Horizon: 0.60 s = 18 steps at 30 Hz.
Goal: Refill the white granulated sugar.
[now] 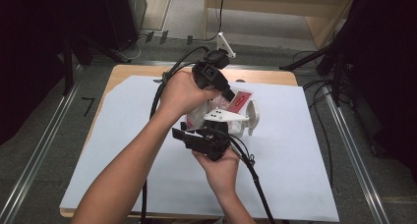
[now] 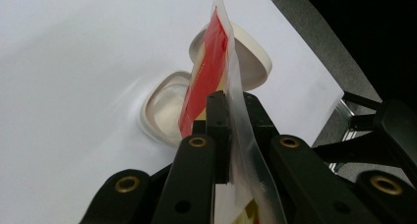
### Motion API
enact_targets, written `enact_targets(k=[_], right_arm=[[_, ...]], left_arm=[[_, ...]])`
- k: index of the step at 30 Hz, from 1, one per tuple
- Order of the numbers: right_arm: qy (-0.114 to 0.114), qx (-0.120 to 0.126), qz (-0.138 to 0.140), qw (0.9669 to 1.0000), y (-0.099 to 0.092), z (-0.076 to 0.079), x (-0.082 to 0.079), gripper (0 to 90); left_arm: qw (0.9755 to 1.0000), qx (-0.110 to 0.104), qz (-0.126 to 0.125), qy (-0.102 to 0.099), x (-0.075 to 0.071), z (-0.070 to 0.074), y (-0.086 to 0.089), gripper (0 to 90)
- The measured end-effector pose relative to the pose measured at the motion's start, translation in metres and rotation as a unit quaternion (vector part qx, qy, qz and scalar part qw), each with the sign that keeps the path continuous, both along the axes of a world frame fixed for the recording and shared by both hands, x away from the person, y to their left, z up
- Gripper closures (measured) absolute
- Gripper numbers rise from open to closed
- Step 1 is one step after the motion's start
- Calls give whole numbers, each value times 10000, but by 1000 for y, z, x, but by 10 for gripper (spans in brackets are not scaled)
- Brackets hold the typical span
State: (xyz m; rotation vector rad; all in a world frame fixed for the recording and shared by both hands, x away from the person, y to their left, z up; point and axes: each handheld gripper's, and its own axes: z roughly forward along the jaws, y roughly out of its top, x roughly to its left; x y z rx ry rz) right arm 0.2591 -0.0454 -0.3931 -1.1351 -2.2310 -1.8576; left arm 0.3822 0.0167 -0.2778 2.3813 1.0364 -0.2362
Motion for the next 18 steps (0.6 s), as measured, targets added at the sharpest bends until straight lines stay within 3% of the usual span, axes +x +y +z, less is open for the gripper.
enact_targets(k=[14, 15, 18], right_arm=[[-128, -101, -118, 9998, 1, -2, -2, 655], [-174, -196, -183, 9995, 1, -3, -2, 724], [-215, -205, -178, 9994, 1, -4, -2, 722]], left_arm=[[10000, -12, -44, -3, -2, -1, 1, 854], [10000, -9, -61, -1, -2, -1, 1, 853], [10000, -20, -60, 2, -2, -1, 3, 853]])
